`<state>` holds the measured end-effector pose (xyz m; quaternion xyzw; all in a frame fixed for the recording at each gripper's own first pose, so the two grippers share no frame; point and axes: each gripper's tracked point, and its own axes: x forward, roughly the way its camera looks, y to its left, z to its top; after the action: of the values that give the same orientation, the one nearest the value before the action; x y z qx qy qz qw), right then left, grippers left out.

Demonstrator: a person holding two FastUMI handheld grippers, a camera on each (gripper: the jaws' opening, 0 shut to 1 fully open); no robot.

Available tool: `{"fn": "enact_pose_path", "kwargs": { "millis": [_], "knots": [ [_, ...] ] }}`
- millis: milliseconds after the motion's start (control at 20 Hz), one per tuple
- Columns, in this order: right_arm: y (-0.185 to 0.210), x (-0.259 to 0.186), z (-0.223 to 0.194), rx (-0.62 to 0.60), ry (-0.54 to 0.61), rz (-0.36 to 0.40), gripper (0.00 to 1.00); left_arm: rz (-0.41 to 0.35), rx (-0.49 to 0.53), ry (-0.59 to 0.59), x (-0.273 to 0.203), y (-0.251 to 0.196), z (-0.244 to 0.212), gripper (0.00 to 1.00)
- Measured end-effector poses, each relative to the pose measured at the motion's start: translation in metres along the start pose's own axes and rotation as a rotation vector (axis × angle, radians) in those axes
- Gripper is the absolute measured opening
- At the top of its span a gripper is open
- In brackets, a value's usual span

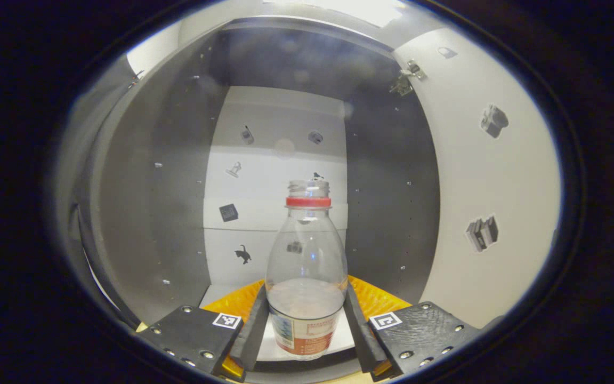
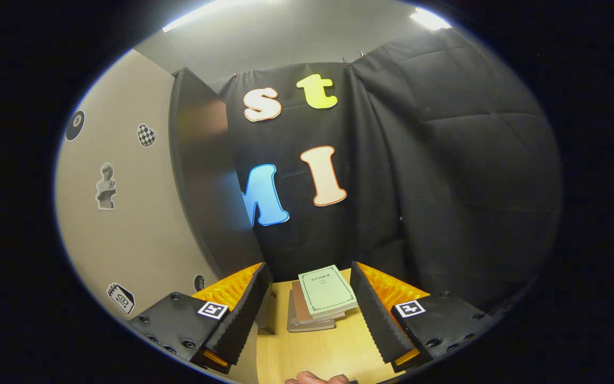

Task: Open the cabinet door with the right hand, grasp the bottle in the cabinet with the left hand and place it on the coaster, then close the cabinet door with the right hand.

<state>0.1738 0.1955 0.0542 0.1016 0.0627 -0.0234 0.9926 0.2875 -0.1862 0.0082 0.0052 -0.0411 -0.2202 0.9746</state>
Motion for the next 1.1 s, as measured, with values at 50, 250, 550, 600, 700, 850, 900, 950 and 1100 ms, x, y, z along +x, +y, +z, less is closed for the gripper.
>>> {"fn": "enact_pose_path", "kwargs": {
  "millis": [50, 250, 550, 600, 700, 850, 900, 950, 1100],
  "knots": [
    [0.003, -0.002, 0.001, 0.015, -0.004, 0.0, 0.98, 0.005, -0.005, 0.001, -0.01, 0.006, 0.002, 0.7],
    [0.007, 0.001, 0.004, 0.043, -0.042, -0.009, 0.98, 0.027, -0.002, 0.016, -0.056, 0.033, 0.003, 0.72],
    [0.004, -0.004, 0.008, 0.038, -0.089, -0.075, 0.98, 0.052, 0.031, 0.051, -0.136, 0.067, -0.005, 0.7],
    [0.004, -0.005, 0.01, 0.035, -0.101, -0.083, 0.98, 0.061, 0.032, 0.052, -0.15, 0.074, -0.008, 0.7],
    [0.002, -0.007, 0.012, 0.027, -0.118, -0.101, 0.98, 0.092, 0.027, 0.058, -0.181, 0.091, -0.02, 0.7],
    [0.008, -0.007, 0.018, 0.046, -0.166, -0.096, 0.98, 0.115, -0.004, 0.094, -0.221, 0.109, -0.054, 0.72],
    [0.009, -0.006, 0.021, 0.051, -0.185, -0.097, 0.98, 0.13, -0.013, 0.108, -0.232, 0.117, -0.068, 0.7],
    [0.009, -0.006, 0.023, 0.051, -0.205, -0.101, 0.98, 0.146, -0.016, 0.114, -0.245, 0.126, -0.081, 0.71],
    [0.007, -0.005, 0.026, 0.047, -0.236, -0.124, 0.98, 0.201, -0.017, 0.126, -0.281, 0.152, -0.116, 0.7]
  ]
}}
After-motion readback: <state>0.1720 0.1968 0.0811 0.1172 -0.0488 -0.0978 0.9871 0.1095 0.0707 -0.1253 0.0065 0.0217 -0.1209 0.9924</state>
